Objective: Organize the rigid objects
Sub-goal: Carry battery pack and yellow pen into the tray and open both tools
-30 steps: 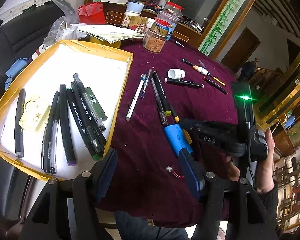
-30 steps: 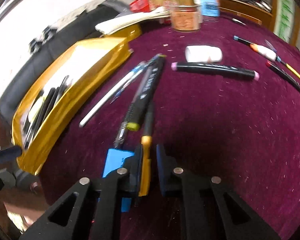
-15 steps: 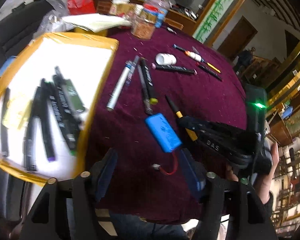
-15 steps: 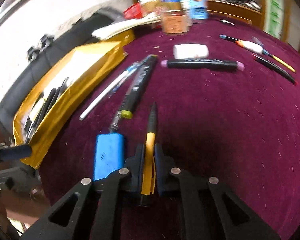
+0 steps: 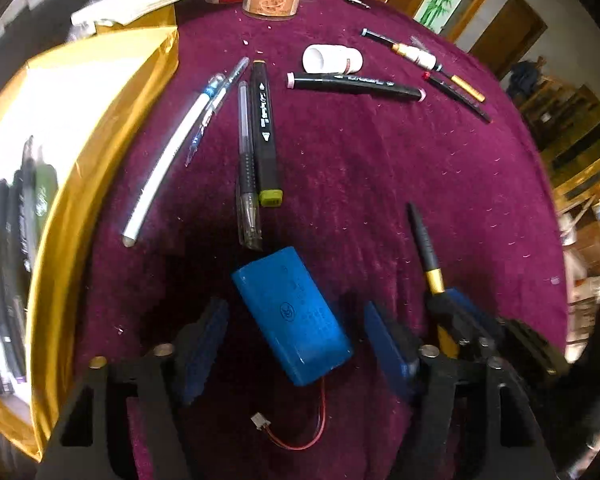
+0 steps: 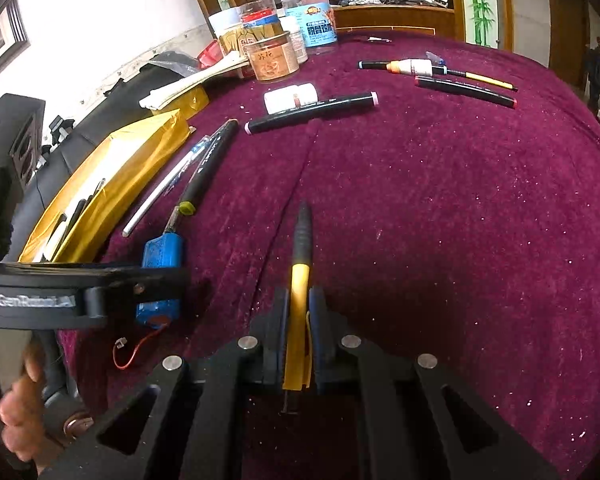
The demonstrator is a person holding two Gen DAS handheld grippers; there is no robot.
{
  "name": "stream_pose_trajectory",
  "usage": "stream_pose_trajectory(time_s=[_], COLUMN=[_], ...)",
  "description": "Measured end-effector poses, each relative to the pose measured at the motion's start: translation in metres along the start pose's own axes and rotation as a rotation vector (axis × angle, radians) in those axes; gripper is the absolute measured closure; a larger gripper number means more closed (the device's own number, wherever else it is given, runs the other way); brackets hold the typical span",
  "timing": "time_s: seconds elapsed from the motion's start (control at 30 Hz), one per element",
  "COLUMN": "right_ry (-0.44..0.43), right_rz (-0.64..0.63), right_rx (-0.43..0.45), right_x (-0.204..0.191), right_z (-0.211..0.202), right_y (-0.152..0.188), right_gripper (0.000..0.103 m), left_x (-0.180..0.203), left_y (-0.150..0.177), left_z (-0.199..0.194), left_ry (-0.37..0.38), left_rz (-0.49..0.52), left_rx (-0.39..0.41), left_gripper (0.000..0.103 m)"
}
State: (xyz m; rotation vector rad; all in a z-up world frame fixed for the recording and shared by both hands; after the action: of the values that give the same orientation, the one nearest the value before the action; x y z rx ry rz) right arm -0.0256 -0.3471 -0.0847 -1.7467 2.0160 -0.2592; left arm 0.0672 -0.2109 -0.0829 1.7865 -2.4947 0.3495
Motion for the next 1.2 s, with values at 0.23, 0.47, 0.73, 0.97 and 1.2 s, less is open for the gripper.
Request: stream_pose_trajectory(time_s=[0.23,0.47,0.73,0.97,1.2], right_ry=[-0.018,0.004,-0.039,-0.003,0.061], right_rz=[0.003,-0.019,0.013,-0.013,-0.056], right_rx=[0.004,-0.002,0.034,0.002,-0.005], right_x=[0.002,-0.003,0.002,-0.006,-0.015], right_z=[0.000,0.001,-0.005,0.001,0.004], right_y=[0.000,-0.001,0.000,-0.002,-0.002], right_gripper=[0.093,0.093,0.094,0.093,0.093], left_x=[0.007,0.012,-0.019,-0.016,0.003], left_y=[0.017,0.017,0.023,0.027,0.032], left_z=[-0.001,0.000,-0.033,-0.011,0.000], left_ry=[-0.064,-0.107,0.110,0.018,-0.147], left_rz=[0.137,0.165,0.085,0.106,0.190], left_rx=[0.050,0.064,0.103,0.027,0.104], left_gripper=[0.056,0.061,0.066,0.066,0.064])
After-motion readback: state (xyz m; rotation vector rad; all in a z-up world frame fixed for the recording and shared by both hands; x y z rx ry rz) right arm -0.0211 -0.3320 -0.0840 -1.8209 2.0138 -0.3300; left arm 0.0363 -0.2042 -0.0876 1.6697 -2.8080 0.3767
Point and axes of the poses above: each gripper's, at about its wrist camera, not at the fingertips, and z roughly the way its jaws point, x to its right, y to its underside, the point moved 1 cm from there along z, roughly the way its jaws point, and after that the axes turned 11 degrees about -x, right-handed, at the moved point
